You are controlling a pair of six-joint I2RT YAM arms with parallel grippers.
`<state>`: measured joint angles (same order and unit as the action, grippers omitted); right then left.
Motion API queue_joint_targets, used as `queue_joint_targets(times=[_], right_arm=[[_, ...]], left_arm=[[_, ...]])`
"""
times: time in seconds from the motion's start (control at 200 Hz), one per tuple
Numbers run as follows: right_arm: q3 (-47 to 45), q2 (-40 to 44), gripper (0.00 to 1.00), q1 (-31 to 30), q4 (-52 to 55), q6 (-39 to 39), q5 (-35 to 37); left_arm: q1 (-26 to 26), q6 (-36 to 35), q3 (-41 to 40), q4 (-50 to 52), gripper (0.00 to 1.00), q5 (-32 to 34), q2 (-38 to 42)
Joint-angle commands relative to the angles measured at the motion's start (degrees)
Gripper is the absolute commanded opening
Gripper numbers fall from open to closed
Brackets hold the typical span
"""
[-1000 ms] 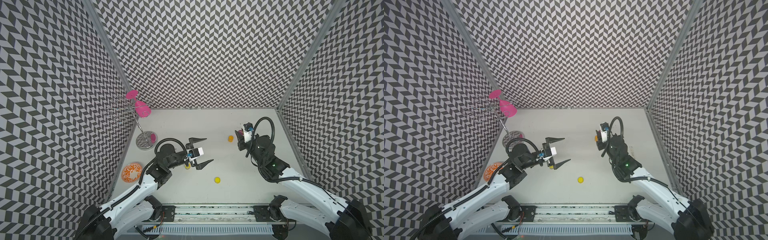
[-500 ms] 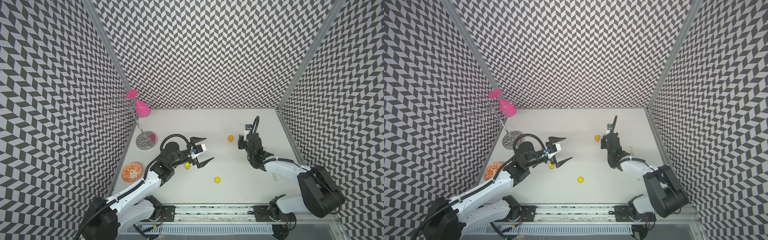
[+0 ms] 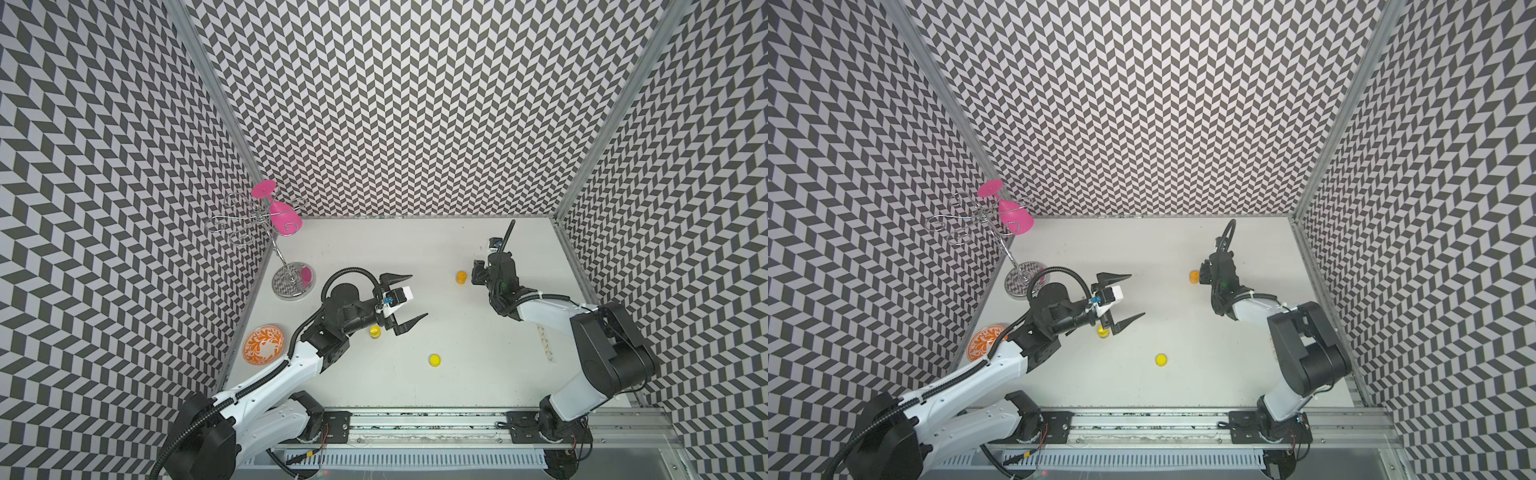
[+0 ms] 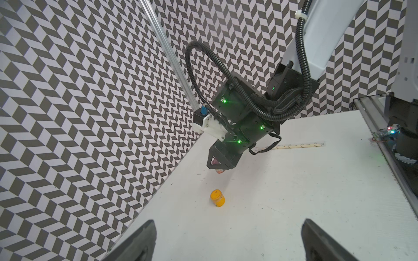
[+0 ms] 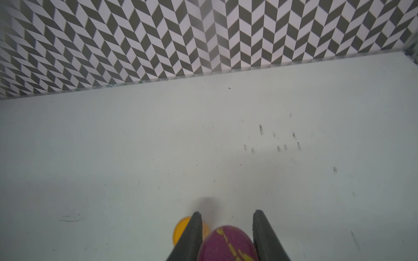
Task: Close the paint jar lid
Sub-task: Place the paint jar at the center of the board.
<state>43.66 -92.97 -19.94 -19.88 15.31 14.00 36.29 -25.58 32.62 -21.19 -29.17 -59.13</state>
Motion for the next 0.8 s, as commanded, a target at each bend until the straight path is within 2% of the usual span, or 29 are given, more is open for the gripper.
queue_joint_targets(times=[0.0, 0.285, 0.541, 0.796], right_arm=[[-4.09, -0.29, 0.0, 0.26, -6.57, 4.63, 1.58], [-4.55, -4.32, 0.0, -0.15, -11.24, 8.81, 7.64], [-5.69, -7.61, 0.0, -4.22, -17.73, 7.81, 19.02], [-3.03, -11.24, 0.0, -4.48, -18.67, 7.46, 19.49]], left_arm=[[0.35, 0.2, 1.4, 0.19, 1.0, 0.16, 0.69], [0.62, 0.18, 1.5, 0.1, 1.0, 0.05, 0.59], [0.8, 0.23, 1.39, 0.1, 1.0, -0.44, 0.09], [0.83, 0.53, 2.28, 1.98, 1.0, -2.11, -2.32]])
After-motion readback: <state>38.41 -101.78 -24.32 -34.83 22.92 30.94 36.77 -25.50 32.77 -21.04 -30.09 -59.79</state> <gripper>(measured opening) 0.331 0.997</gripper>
